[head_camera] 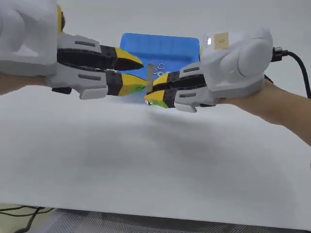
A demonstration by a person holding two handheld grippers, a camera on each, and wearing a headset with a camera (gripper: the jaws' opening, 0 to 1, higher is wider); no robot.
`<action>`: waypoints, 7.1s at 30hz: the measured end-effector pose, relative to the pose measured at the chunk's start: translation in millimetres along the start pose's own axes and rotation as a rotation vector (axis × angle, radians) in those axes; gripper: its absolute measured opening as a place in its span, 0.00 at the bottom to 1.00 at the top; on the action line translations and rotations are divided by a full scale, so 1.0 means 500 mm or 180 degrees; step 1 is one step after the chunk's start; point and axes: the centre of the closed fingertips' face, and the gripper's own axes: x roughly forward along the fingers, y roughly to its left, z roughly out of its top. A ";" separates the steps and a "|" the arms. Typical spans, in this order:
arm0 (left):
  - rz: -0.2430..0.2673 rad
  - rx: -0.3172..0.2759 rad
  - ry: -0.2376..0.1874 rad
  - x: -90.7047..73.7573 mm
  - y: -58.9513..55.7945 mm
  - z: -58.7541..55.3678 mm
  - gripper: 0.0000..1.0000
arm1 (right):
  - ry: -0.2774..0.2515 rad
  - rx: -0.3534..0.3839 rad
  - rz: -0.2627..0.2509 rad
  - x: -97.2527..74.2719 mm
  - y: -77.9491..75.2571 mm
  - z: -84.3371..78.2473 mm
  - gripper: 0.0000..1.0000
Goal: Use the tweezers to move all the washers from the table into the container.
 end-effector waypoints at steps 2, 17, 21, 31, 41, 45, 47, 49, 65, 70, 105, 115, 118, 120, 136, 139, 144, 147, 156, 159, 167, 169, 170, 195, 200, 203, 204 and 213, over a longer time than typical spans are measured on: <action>0.0094 -0.0034 -0.0050 -0.013 0.000 0.001 0.29 | -0.0033 -0.0002 -0.0018 -0.011 0.003 0.010 0.09; 0.0602 -0.0218 -0.0390 -0.052 0.002 0.019 0.69 | -0.0244 -0.0042 -0.0238 -0.089 -0.015 0.078 0.09; 0.0683 -0.0211 -0.0376 -0.051 0.002 0.015 0.80 | -0.0260 -0.0063 -0.0320 -0.105 -0.034 0.087 0.09; 0.0782 -0.0316 -0.0395 -0.053 0.001 0.005 0.97 | -0.0340 -0.0054 -0.0561 -0.136 -0.112 0.099 0.09; 0.0826 -0.0375 -0.0355 -0.052 0.004 -0.010 1.00 | -0.0281 -0.0035 -0.0659 -0.114 -0.196 0.068 0.09; 0.0848 -0.0398 -0.0326 -0.059 0.007 -0.017 1.00 | -0.0197 -0.0018 -0.0594 -0.085 -0.214 0.036 0.09; 0.0851 -0.0436 -0.0343 -0.066 0.008 -0.019 1.00 | -0.0150 0.0006 -0.0561 -0.069 -0.221 0.018 0.09; 0.0871 -0.0450 -0.0310 -0.069 0.010 -0.026 1.00 | -0.0081 0.0026 -0.0519 -0.054 -0.224 -0.001 0.09; 0.0887 -0.0520 -0.0216 -0.059 0.017 -0.045 1.00 | 0.0106 0.0116 -0.0450 -0.007 -0.231 -0.064 0.09; 0.0891 -0.0536 -0.0192 -0.060 0.017 -0.050 1.00 | 0.0093 0.0136 -0.0417 0.000 -0.224 -0.066 0.09; 0.0826 -0.0483 -0.0288 -0.034 0.032 -0.015 0.98 | -0.0056 0.0054 -0.0369 -0.021 -0.174 -0.015 0.08; 0.0648 -0.0311 -0.0431 0.017 0.077 0.050 0.81 | -0.0073 -0.0146 -0.0316 -0.026 -0.147 0.017 0.08; 0.0657 -0.0346 -0.0447 0.037 0.108 0.058 0.79 | -0.0061 -0.0168 -0.0298 -0.025 -0.140 0.018 0.08; 0.0647 -0.0334 -0.0427 0.048 0.121 0.060 0.73 | -0.0040 -0.0193 -0.0284 -0.023 -0.134 0.018 0.08; 0.0071 0.0033 -0.0183 0.090 0.095 0.067 0.22 | -0.0001 -0.0254 -0.0201 -0.021 -0.130 0.015 0.08; 0.0025 0.0047 -0.0157 0.092 0.089 0.068 0.17 | 0.0009 -0.0275 -0.0174 -0.020 -0.127 0.013 0.08; -0.0031 0.0069 -0.0116 0.093 0.084 0.065 0.09 | 0.0023 -0.0315 -0.0151 -0.020 -0.128 0.010 0.08; -0.0058 0.0266 -0.0071 0.095 0.075 0.062 0.08 | 0.0052 -0.0355 -0.0137 -0.020 -0.127 0.006 0.08; 0.0037 0.0423 -0.0052 0.092 0.079 0.063 0.05 | 0.0096 -0.0368 -0.0181 -0.023 -0.127 0.004 0.11; 0.0075 0.0478 -0.0074 0.089 0.083 0.074 0.05 | 0.0098 -0.0435 -0.0225 -0.027 -0.129 0.013 0.12; 0.0148 0.0509 -0.0134 0.074 0.091 0.096 0.05 | 0.0045 -0.0345 -0.0268 -0.045 -0.122 0.028 0.27; 0.0173 0.0514 -0.0149 0.068 0.091 0.100 0.05 | 0.0046 -0.0329 -0.0299 -0.053 -0.120 0.026 0.30; 0.0181 0.0515 -0.0155 0.067 0.091 0.101 0.05 | 0.0029 -0.0296 -0.0336 -0.059 -0.120 0.025 0.32; 0.0255 0.0305 -0.0338 0.024 0.017 0.093 0.05 | -0.0249 0.0282 -0.0997 -0.175 -0.084 -0.027 0.82; 0.0197 0.0274 -0.0327 0.029 -0.002 0.069 0.05 | -0.0199 0.0334 -0.1005 -0.183 -0.071 -0.049 0.89; 0.0165 0.0293 -0.0312 0.036 -0.013 0.059 0.05 | -0.0163 0.0378 -0.0945 -0.184 -0.061 -0.058 1.00; 0.0152 0.0314 -0.0302 0.038 -0.015 0.058 0.05 | -0.0155 0.0370 -0.0910 -0.183 -0.057 -0.059 1.00; 0.0045 0.0319 -0.0256 0.060 -0.026 0.035 0.05 | -0.0042 0.0310 -0.0591 -0.149 -0.009 -0.079 1.00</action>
